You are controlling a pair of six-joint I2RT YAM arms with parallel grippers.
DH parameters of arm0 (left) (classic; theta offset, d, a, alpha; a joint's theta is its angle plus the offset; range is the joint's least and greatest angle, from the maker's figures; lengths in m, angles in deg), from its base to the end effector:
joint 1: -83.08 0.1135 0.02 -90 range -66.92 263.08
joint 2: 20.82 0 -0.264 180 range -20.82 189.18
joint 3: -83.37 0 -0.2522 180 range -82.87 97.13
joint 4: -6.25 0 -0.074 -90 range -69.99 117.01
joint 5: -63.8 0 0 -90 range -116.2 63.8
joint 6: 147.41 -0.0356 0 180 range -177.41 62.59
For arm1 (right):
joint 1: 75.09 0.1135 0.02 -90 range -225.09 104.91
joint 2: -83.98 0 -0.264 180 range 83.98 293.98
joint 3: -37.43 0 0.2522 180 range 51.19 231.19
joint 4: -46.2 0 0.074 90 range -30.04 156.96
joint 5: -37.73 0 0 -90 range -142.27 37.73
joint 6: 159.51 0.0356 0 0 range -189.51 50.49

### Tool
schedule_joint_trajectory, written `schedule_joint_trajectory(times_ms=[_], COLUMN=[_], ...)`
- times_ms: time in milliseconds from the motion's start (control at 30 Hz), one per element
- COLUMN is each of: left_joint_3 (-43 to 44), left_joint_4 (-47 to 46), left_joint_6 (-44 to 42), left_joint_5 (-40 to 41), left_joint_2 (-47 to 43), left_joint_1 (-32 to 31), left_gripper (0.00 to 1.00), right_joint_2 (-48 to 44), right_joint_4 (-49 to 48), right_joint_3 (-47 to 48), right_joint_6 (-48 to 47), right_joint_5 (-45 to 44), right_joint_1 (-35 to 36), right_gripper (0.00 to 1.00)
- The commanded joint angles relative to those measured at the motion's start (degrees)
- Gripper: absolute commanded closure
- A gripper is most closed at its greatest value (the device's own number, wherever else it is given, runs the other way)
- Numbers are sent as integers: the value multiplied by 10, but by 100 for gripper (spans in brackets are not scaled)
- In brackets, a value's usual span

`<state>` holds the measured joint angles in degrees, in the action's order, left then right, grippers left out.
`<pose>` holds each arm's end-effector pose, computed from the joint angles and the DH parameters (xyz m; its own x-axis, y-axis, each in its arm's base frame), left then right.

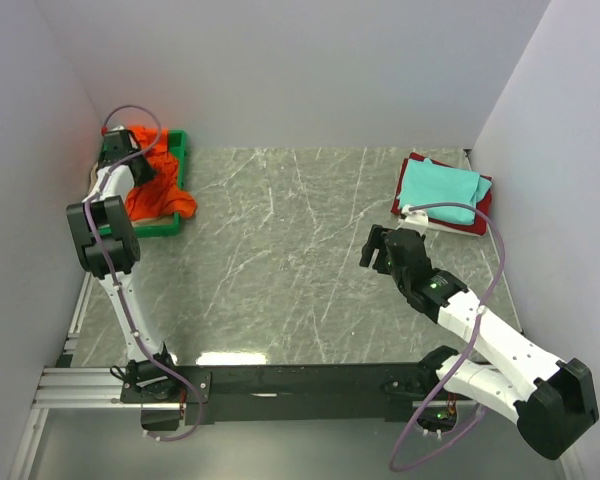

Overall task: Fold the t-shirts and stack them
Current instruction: Grab the tshirt from the pile, then move the tshirt to the center of the board

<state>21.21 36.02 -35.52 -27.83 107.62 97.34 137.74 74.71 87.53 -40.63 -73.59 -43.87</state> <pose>0.4999 0.1260 0.2029 -0.4985 -0.5112 -0.7001 -0.4430 0.8444 -0.3011 0.1832 0.0959 0.2533 -0.5048 0.2202 -0.8347 0.0276 0.9705 0.2393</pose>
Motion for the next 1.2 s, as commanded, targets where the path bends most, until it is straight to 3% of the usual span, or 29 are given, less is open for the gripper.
schedule_joint_trajectory(times_ms=[0,200,433,600,733,833,1033,1167], left_joint_3=[29,40,20,17,75,92,82,-10], left_joint_4=[17,8,-37,-70,-46,-68,-156,-291], left_joint_6=[-6,-18,-27,-46,-55,-20,82,207], left_joint_5=[11,25,-28,-149,-262,-344,-419,-461], left_joint_2=[-86,-200,-339,-435,-448,-456,-465,-477], left_joint_1=[-3,-4,-4,-13,-40,-69,-136,-139], left_gripper=[99,100,100,100,100,100,100,100], right_joint_2=[2,9,7,-6,-13,-19,-42,-65], right_joint_4=[-26,-29,-33,-31,-28,-22,-4,11], right_joint_3=[21,29,28,23,22,25,24,15], right_joint_6=[-4,-1,4,3,2,1,4,13], right_joint_5=[2,12,26,20,15,11,4,-2], right_joint_1=[-2,-2,-2,-2,-2,-1,-3,-2], right_gripper=[20,20,21,21,21,21,21,21])
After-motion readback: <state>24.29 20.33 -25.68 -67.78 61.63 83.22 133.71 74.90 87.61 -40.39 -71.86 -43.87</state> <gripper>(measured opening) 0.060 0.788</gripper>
